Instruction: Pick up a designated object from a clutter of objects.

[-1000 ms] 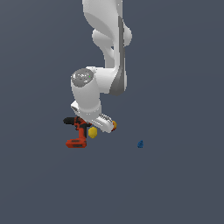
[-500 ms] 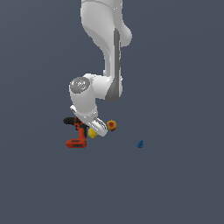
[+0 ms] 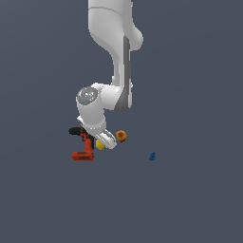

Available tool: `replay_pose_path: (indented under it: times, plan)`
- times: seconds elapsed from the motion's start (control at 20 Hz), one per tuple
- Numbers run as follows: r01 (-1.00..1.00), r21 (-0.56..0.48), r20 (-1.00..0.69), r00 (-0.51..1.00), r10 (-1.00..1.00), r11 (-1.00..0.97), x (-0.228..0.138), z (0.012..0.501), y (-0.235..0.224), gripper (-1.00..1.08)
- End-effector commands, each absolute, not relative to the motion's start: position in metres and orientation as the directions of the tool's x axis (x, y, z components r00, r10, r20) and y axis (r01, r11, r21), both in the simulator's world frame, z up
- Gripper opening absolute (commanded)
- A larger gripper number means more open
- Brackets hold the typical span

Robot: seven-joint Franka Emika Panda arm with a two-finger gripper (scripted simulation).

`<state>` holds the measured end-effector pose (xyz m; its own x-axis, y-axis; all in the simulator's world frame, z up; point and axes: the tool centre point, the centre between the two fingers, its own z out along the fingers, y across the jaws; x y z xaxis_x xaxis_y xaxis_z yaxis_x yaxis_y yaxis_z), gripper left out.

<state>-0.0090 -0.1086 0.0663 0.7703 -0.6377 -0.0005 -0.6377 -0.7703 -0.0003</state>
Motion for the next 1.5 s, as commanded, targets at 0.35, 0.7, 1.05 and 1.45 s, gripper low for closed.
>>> replay_pose_path:
  times: [0.35,0.7,1.05,1.45]
  plan:
    - [-0.64,0.0,0.0,0.768,-0.64,-0.768,-0.01,0.03,-0.109,1.0]
    - [-0.64,0.0,0.0,0.768,-0.64,-0.768,-0.009,0.028,-0.109,-1.0]
    - [-0.643,-0.024,0.031,0.765,-0.643,-0.766,0.003,0.051,-0.109,-1.0]
    - [-0.643,-0.023,0.03,0.765,-0.643,-0.766,-0.003,0.063,-0.103,-1.0]
